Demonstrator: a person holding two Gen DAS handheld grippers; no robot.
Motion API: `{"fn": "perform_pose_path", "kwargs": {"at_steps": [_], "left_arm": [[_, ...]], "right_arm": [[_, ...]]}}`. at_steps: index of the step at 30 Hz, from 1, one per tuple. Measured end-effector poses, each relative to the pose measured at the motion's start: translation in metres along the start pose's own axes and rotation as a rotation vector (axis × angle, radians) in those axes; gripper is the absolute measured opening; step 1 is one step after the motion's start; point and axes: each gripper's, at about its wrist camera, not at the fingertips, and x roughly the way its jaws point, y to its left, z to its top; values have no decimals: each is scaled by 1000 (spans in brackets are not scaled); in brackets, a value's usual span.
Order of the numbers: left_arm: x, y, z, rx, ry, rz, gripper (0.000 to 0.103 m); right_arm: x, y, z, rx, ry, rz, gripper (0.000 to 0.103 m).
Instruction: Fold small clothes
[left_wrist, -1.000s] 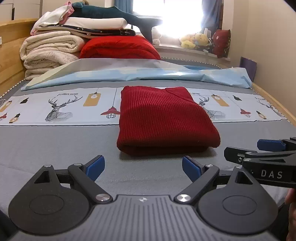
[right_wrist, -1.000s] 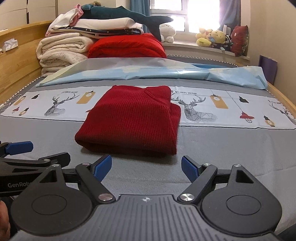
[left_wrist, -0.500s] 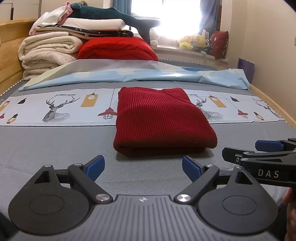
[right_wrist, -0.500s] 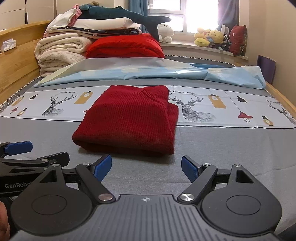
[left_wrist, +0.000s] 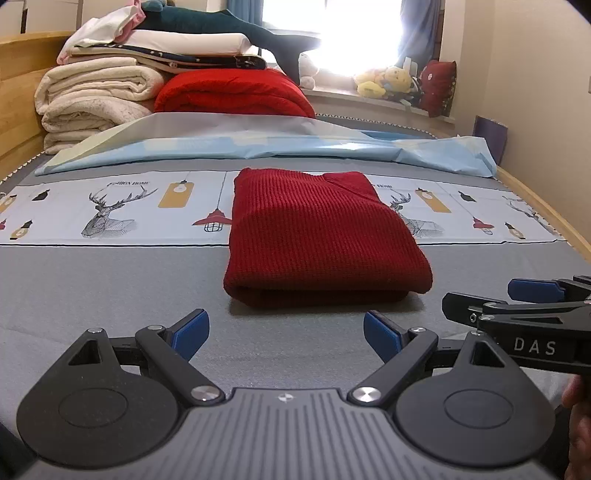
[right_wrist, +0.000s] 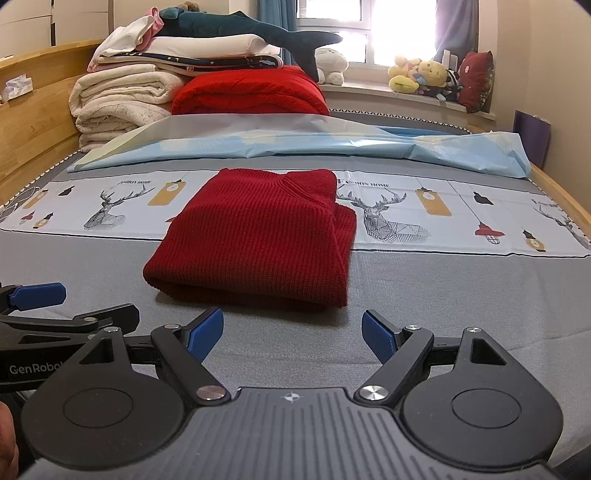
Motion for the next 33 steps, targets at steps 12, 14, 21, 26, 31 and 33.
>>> {"fn": "perform_pose_path", "kwargs": {"at_steps": [12,14,21,26,31,33], "left_arm": [[-1,0,-2,5,-6,-10,94],[-1,1,-2,6,-6,-10,94],[-1,1,-2,6,-5,-11,94],[-1,1,-2,5,-5,-11,94],[-1,1,-2,8,-6,-10,94],[-1,1,-2,8,-6,-10,94]], "right_arm": [[3,-1,-1,-7,1,-2,83],[3,-1,-1,-9,1,-2,82],[3,-1,-1,-9,2,-2,82],[3,-1,-1,-10,2,-1,82],[3,0,-1,-8,3,-3,82],[4,0,-1,-9,3,-3,82]]}}
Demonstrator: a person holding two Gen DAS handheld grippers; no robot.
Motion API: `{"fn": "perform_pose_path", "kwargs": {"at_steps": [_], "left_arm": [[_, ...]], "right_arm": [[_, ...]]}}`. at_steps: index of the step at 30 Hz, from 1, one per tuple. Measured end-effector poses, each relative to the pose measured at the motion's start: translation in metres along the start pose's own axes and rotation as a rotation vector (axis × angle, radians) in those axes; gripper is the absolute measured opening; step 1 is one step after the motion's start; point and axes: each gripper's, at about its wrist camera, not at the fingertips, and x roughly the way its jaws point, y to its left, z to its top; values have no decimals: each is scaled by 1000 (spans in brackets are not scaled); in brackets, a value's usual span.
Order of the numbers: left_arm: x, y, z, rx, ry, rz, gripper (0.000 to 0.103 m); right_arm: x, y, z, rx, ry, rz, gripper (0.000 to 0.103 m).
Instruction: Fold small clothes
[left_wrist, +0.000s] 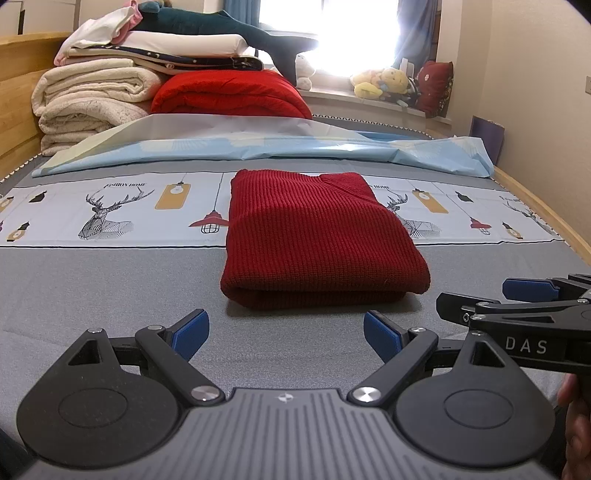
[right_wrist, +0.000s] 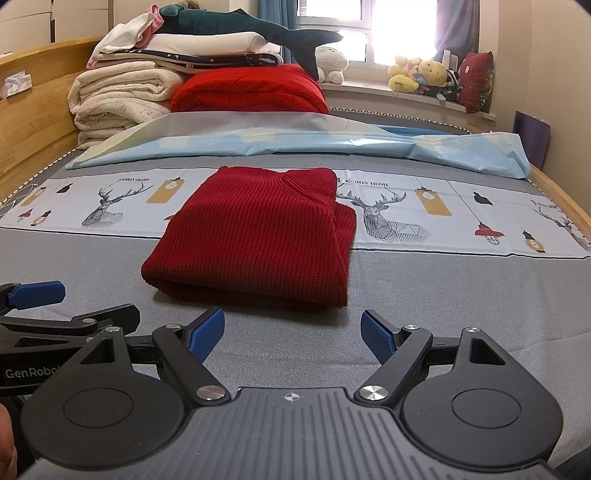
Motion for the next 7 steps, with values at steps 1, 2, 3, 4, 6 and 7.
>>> {"fn": "perform_pose_path", "kwargs": {"at_steps": [1,2,3,4,6,7], "left_arm": [[0,0,0,1,0,0,94],[0,0,0,2,-1,0,94],[0,-1,-1,2,-2,0,94],[0,-1,-1,3,-3,1,94],[1,-1,-1,4,-3,1,94],[1,-2,-2,2,-1,0,94]], "right_arm": [[0,0,0,0,-1,0,82],[0,0,0,0,-1,0,82],[0,0,0,1,0,1,82],[0,0,0,0,0,1,82],[0,0,0,0,0,0,82],[0,0,0,1,0,0,82]]}}
